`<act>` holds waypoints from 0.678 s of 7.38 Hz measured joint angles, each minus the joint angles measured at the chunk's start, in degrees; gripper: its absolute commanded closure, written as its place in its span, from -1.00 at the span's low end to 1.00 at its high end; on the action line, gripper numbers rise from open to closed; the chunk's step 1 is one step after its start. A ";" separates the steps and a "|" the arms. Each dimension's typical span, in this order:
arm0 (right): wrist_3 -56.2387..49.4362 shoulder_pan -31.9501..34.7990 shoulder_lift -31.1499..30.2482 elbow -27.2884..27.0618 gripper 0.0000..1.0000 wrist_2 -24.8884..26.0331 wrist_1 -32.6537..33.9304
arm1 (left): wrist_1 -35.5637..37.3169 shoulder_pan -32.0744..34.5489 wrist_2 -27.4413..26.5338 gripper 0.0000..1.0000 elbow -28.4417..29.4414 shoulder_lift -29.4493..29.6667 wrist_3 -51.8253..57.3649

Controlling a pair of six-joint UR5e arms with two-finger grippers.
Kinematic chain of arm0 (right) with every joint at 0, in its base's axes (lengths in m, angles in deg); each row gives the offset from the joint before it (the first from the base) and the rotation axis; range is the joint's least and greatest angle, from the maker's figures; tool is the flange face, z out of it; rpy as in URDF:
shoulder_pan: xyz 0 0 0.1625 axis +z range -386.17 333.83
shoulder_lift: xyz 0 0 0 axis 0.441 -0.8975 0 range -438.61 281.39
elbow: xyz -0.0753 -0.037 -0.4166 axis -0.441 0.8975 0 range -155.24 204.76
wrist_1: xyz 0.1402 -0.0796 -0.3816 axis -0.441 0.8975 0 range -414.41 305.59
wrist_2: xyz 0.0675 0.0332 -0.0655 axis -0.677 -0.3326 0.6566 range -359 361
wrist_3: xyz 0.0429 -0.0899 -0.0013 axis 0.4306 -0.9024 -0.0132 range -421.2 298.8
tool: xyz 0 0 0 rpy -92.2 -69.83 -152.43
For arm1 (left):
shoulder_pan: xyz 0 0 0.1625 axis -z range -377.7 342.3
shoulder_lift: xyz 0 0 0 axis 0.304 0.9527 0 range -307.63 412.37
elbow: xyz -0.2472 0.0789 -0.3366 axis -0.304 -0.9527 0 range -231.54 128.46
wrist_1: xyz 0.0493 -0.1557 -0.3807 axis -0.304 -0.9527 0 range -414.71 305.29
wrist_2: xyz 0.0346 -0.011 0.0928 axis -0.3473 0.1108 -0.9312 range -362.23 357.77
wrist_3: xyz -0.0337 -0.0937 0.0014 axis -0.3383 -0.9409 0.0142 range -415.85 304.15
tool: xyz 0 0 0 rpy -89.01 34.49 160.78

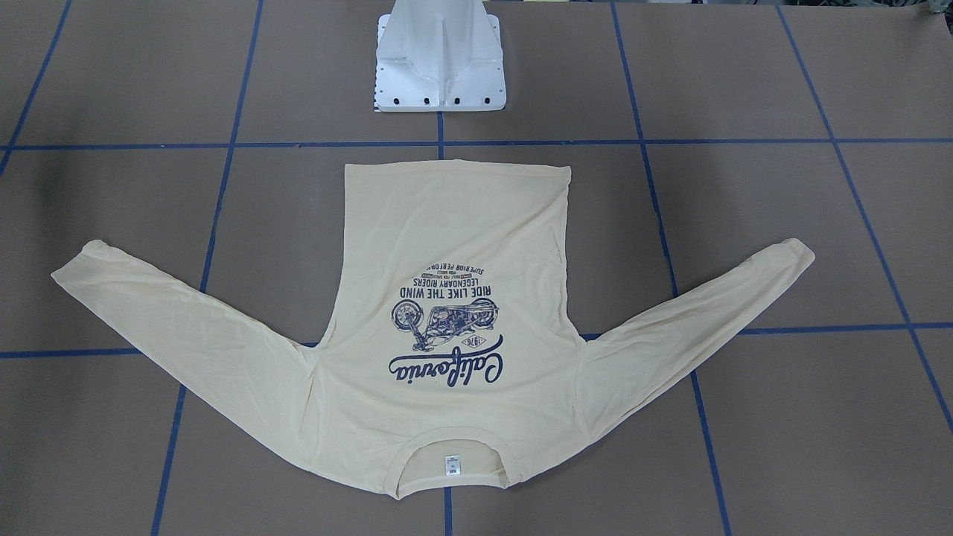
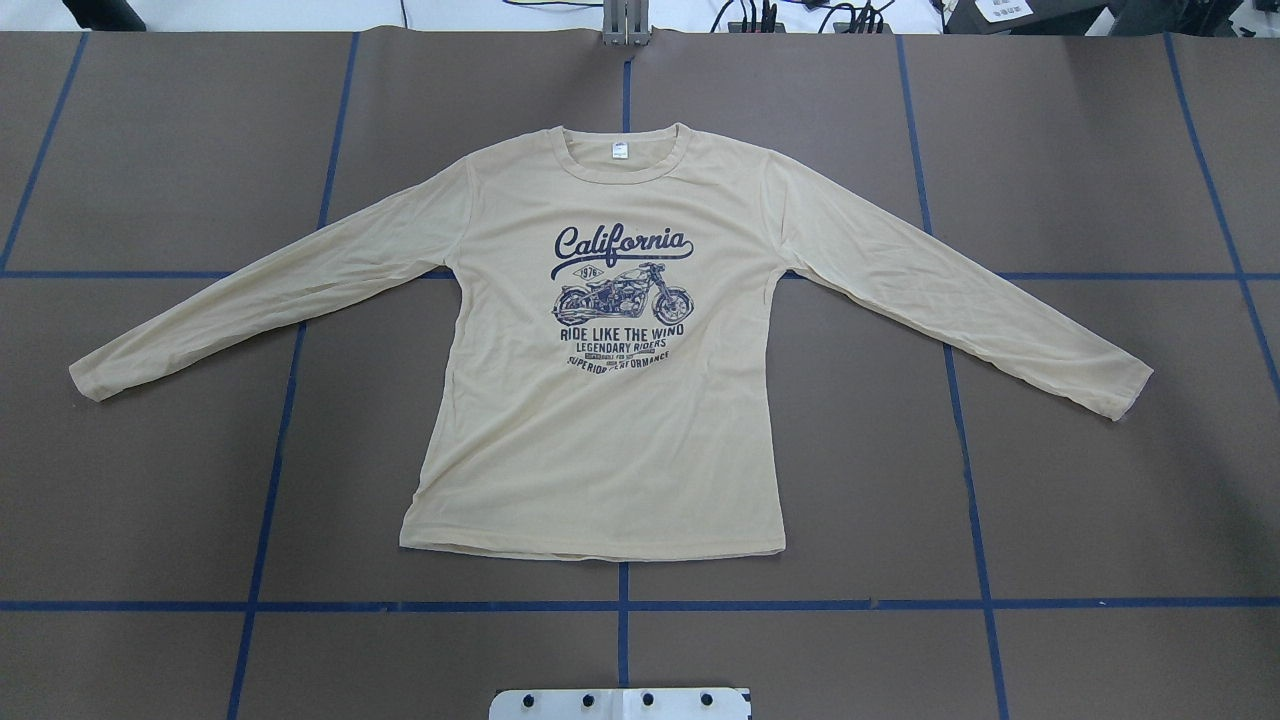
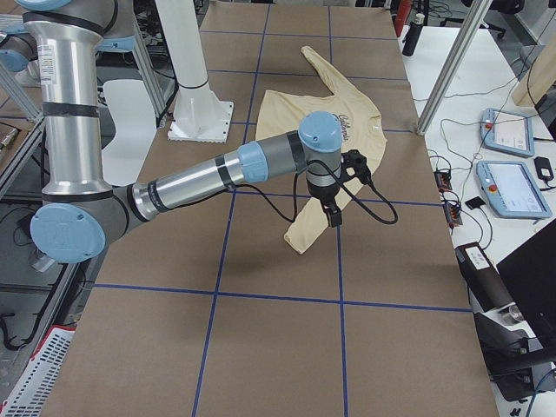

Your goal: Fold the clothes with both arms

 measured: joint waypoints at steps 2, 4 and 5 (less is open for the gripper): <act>10.43 -3.03 -0.48 -0.56 -1.00 4.63 -5.40 | -1.37 -0.05 0.00 -1.00 -0.23 0.06 0.01; 28.44 -12.19 -3.33 0.06 -0.99 13.13 -16.83 | -2.56 -0.07 -0.01 -1.00 -0.20 -0.32 0.03; 36.01 -16.26 -5.08 1.79 -0.98 15.64 -24.41 | -2.91 -0.10 -0.01 -1.00 -0.14 -0.38 -0.01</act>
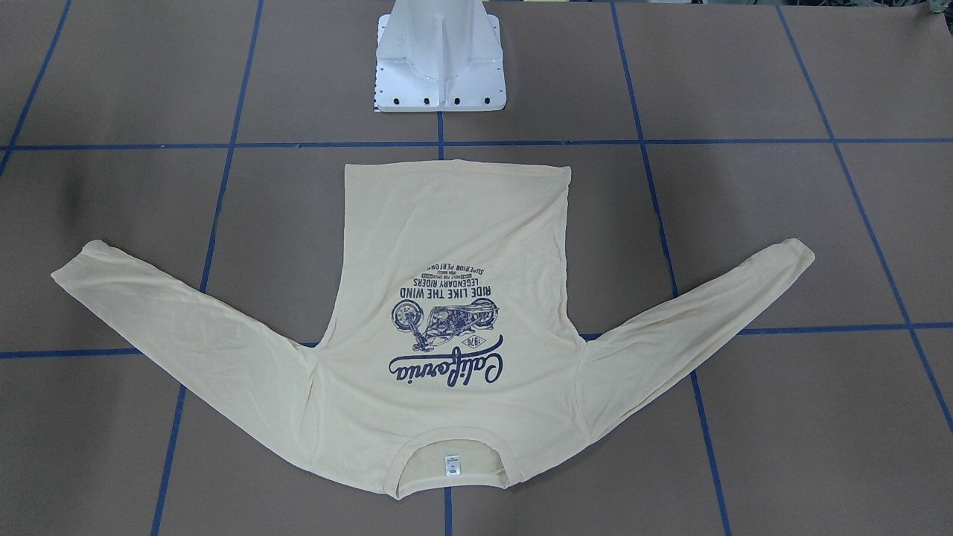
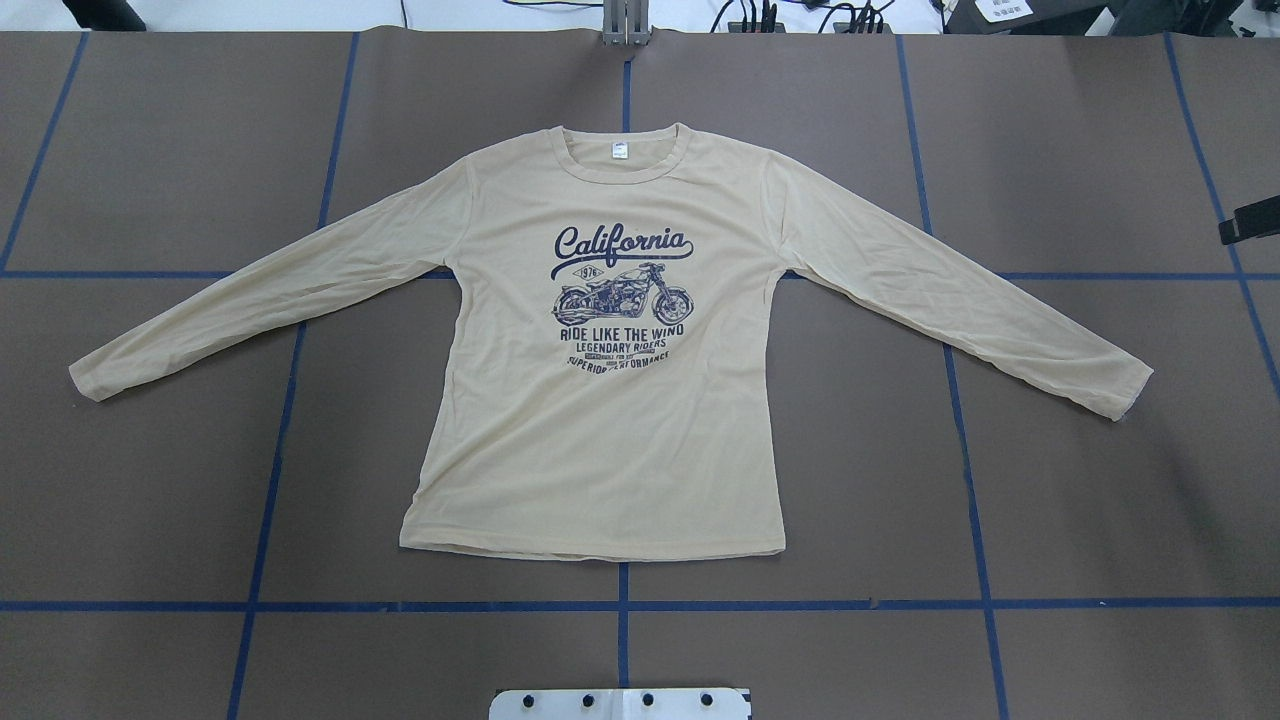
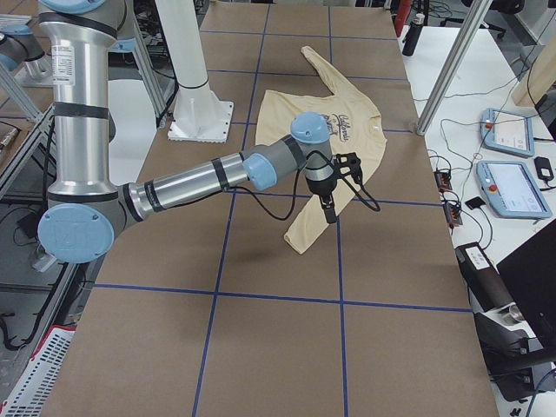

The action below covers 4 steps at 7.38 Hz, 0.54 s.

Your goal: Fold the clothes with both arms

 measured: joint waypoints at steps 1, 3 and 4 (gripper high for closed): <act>4.86 -2.35 -1.68 3.83 -0.96 1.17 -9.68 | -0.14 -0.03 0.00 -1.00 0.02 -0.02 -0.01; 14.64 -5.49 -3.35 13.68 -0.84 2.09 -29.60 | -0.21 -0.06 0.00 -1.00 0.03 -0.10 0.10; 18.61 -7.71 -3.53 17.40 -0.70 3.54 -36.69 | -0.22 -0.06 0.00 -1.00 0.05 -0.11 0.12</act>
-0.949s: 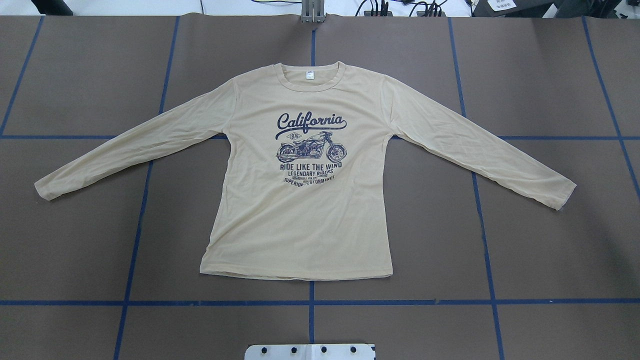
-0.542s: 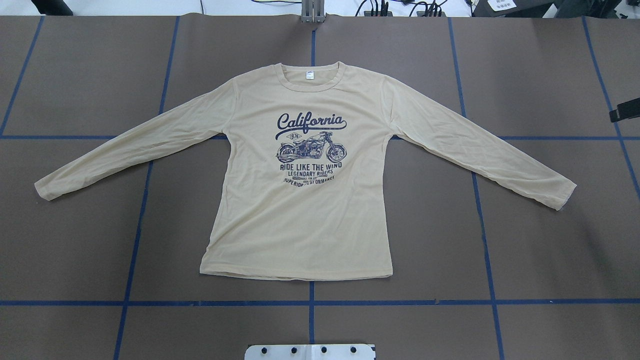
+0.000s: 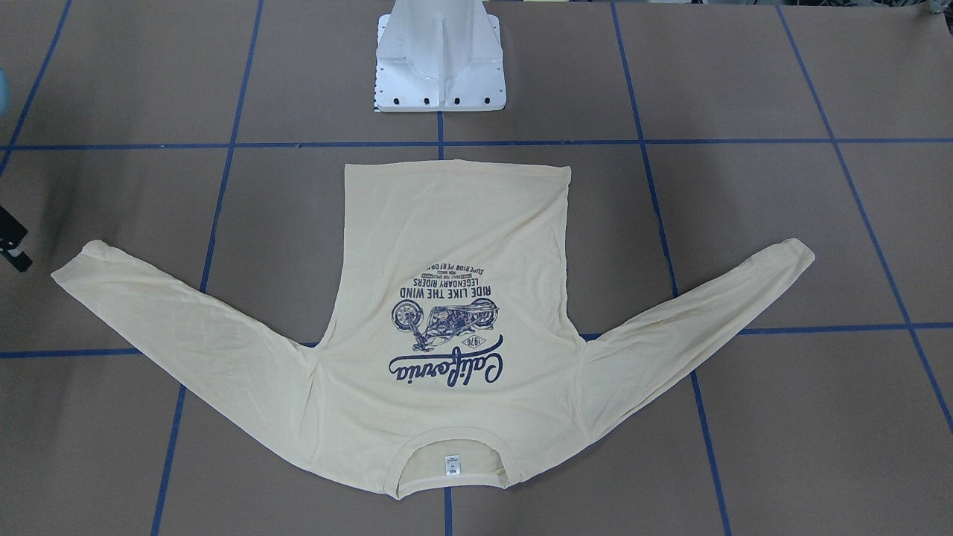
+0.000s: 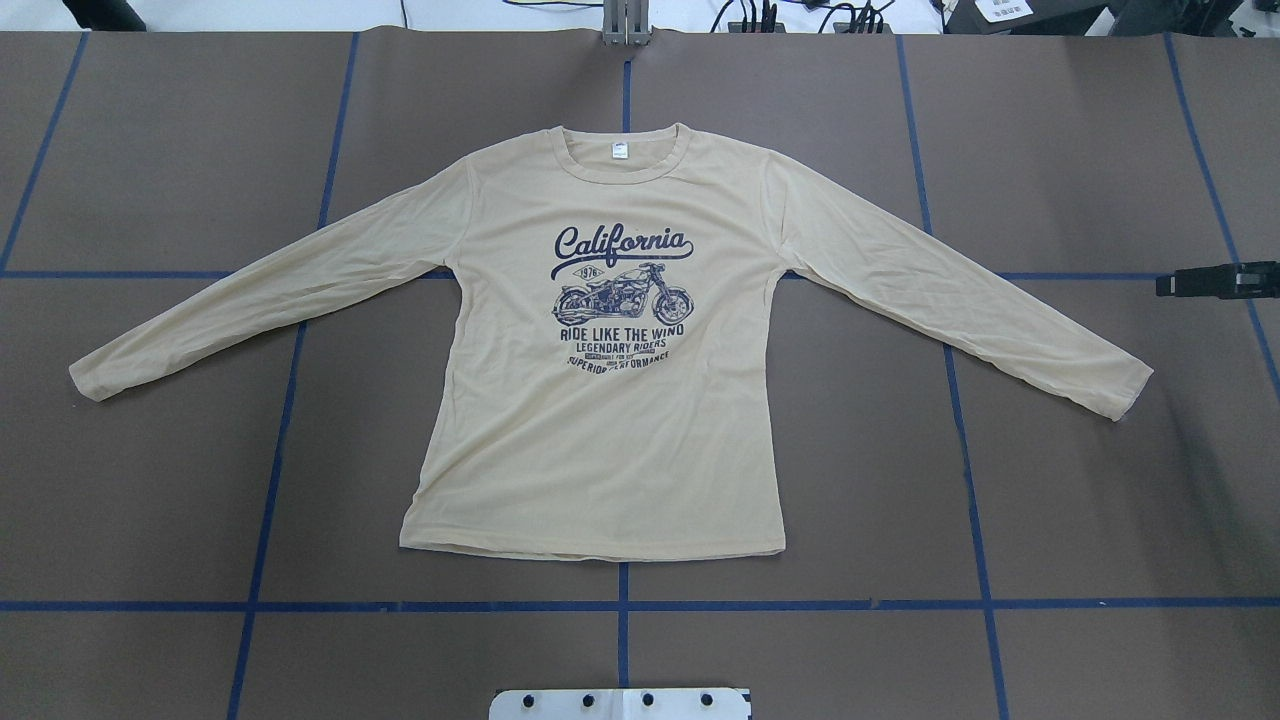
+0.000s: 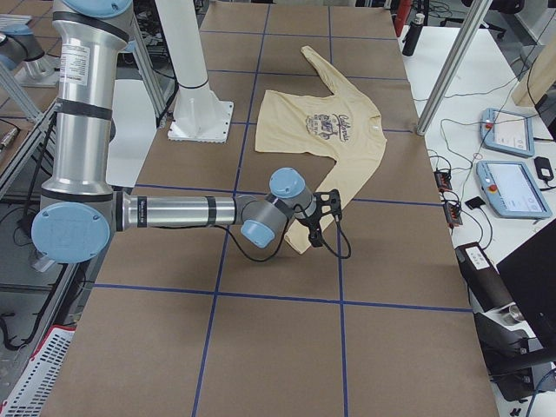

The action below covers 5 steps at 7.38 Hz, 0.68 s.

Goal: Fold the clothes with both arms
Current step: 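Move the right gripper to the cuff of the sleeve nearest it and grasp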

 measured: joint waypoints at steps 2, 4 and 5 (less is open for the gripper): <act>2.52 -5.07 -0.21 3.46 -0.42 6.04 -5.06 | 0.00 0.00 0.00 -1.00 0.03 -0.08 0.01; 2.78 -9.30 -1.19 4.61 -0.14 11.14 -5.75 | 0.00 0.00 0.00 -1.00 0.03 -0.10 0.05; 2.78 -10.69 -1.90 4.66 -0.10 12.64 -5.84 | 0.00 0.00 0.00 -1.00 0.03 -0.10 0.04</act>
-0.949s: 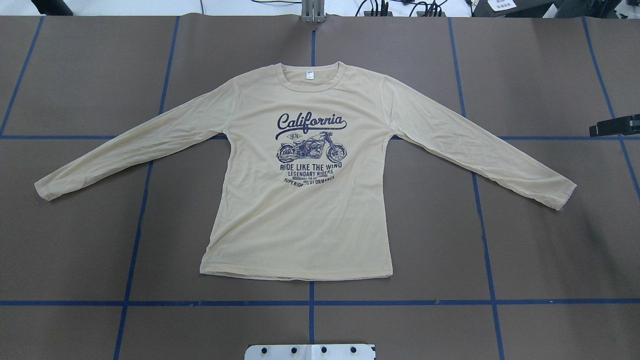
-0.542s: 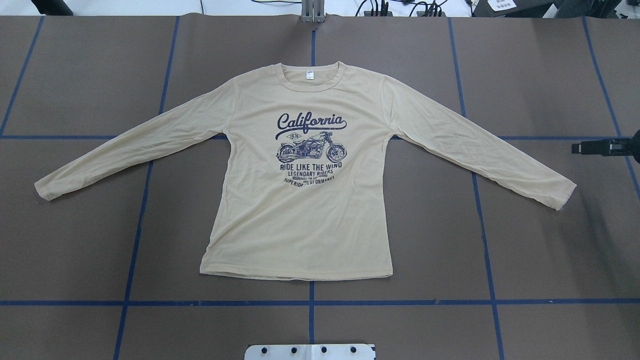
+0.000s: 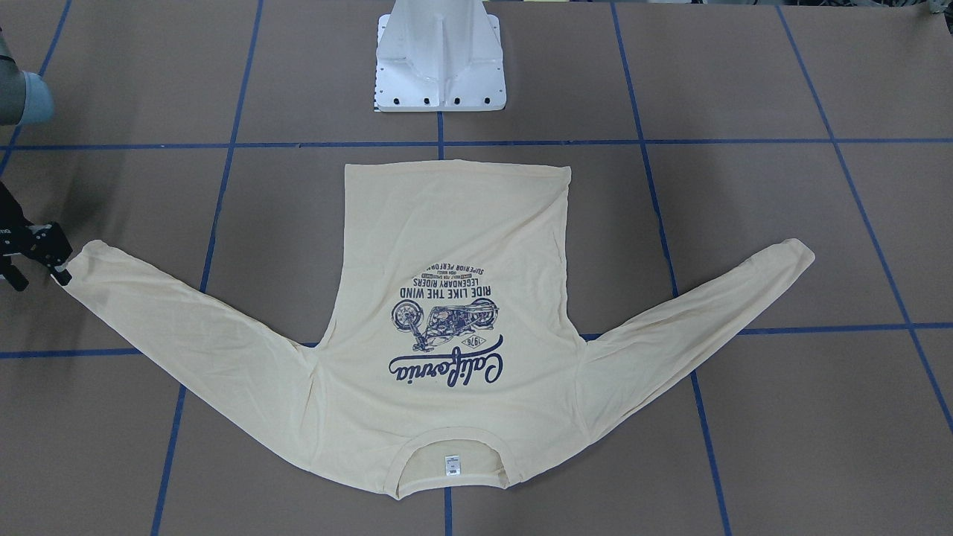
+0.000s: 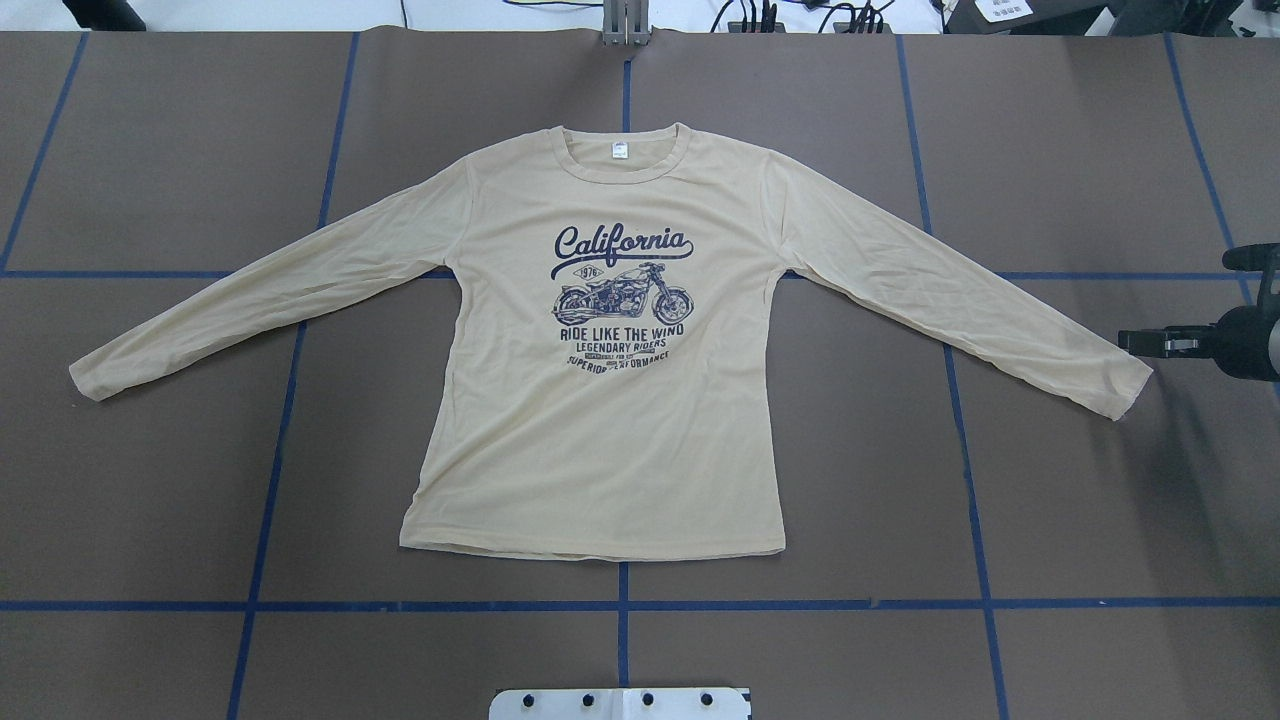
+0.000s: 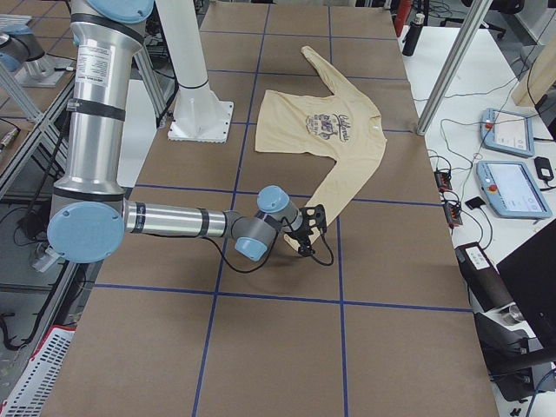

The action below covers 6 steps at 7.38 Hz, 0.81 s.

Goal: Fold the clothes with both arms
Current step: 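Move the right gripper to the cuff of the sleeve nearest it and grasp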

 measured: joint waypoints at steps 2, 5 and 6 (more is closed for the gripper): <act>-0.02 -1.95 -1.84 -0.61 -0.09 1.47 -0.11 | 0.00 0.00 0.00 -1.00 0.00 0.00 0.04; -0.02 -3.67 -3.96 -2.02 0.01 2.29 -0.22 | 0.00 0.00 0.00 -1.00 0.00 -0.31 0.11; -0.02 -4.30 -3.94 -2.12 0.01 3.07 -0.23 | 0.00 0.00 0.00 -1.00 0.00 -0.33 0.21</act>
